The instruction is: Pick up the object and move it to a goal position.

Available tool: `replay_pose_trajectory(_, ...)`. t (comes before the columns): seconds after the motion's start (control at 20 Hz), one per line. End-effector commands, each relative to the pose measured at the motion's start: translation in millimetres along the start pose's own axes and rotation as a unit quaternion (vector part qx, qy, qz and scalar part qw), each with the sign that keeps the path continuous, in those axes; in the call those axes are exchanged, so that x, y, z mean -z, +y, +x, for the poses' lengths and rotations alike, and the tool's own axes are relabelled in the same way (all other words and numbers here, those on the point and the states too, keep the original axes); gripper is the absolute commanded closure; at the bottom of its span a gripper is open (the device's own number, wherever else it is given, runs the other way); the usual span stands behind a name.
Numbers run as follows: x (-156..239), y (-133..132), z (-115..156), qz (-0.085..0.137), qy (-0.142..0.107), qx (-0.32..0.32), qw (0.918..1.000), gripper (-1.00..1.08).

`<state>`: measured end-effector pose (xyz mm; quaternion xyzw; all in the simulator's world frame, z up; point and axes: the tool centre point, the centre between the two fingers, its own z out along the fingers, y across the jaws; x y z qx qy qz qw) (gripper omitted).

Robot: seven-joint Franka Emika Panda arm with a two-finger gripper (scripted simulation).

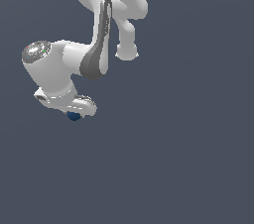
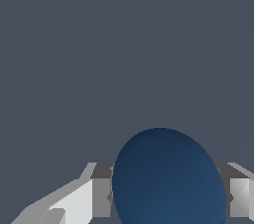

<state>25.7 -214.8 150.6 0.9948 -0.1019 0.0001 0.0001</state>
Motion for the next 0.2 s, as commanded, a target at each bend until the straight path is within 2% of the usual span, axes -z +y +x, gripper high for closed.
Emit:
replay_pose_trajectory(0.0,0.6,-0.4,0.7,0.0,0.0,0.001,1.0,1.08)
replay_pose_trajectory(0.15,-1.5,-3.7,1.4,0.0,0.0,0.001,1.0,1.08)
